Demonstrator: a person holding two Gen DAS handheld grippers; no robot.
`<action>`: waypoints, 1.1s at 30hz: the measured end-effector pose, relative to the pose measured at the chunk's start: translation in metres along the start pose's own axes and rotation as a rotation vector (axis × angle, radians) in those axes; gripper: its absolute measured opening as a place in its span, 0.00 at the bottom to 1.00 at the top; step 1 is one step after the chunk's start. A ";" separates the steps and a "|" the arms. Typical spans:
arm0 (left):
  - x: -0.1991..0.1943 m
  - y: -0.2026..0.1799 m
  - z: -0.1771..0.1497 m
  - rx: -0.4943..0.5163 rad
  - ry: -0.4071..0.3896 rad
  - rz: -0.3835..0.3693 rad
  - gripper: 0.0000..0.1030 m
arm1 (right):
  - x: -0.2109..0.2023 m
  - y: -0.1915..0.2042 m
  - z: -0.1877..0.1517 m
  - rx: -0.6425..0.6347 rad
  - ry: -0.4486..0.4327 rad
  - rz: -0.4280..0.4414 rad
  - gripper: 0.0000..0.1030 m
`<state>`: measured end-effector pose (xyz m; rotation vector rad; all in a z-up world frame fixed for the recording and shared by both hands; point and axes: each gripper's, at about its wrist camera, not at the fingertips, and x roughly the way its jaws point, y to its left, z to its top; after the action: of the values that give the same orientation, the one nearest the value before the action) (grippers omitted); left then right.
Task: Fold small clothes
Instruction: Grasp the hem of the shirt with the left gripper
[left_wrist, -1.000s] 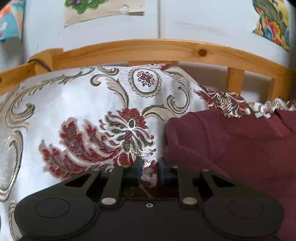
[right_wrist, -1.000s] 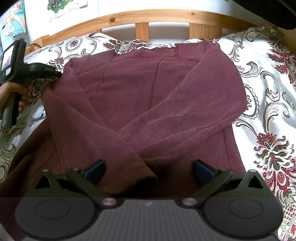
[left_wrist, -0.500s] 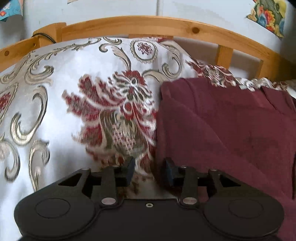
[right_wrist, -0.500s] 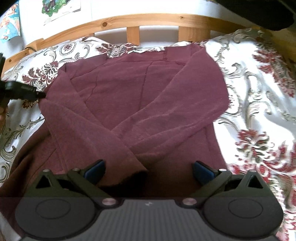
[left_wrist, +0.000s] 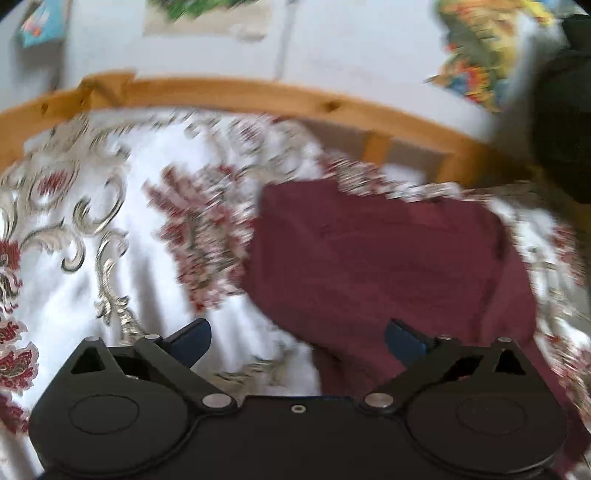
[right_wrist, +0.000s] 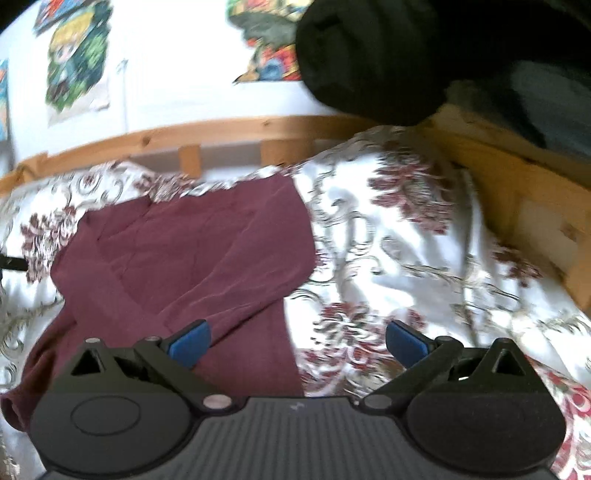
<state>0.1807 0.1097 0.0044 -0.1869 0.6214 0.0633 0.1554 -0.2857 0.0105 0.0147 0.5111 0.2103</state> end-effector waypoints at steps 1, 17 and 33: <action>-0.011 -0.006 -0.002 0.025 -0.014 -0.033 0.99 | -0.005 -0.005 -0.001 0.010 -0.001 0.003 1.00; -0.094 -0.086 -0.069 0.713 0.137 -0.266 0.99 | -0.029 0.005 -0.013 -0.039 -0.018 0.041 1.00; -0.020 -0.103 -0.101 0.821 0.409 -0.093 0.87 | -0.024 0.005 -0.015 -0.028 0.007 0.031 1.00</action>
<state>0.1187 -0.0113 -0.0480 0.5811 0.9952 -0.3262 0.1269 -0.2866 0.0089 -0.0055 0.5152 0.2483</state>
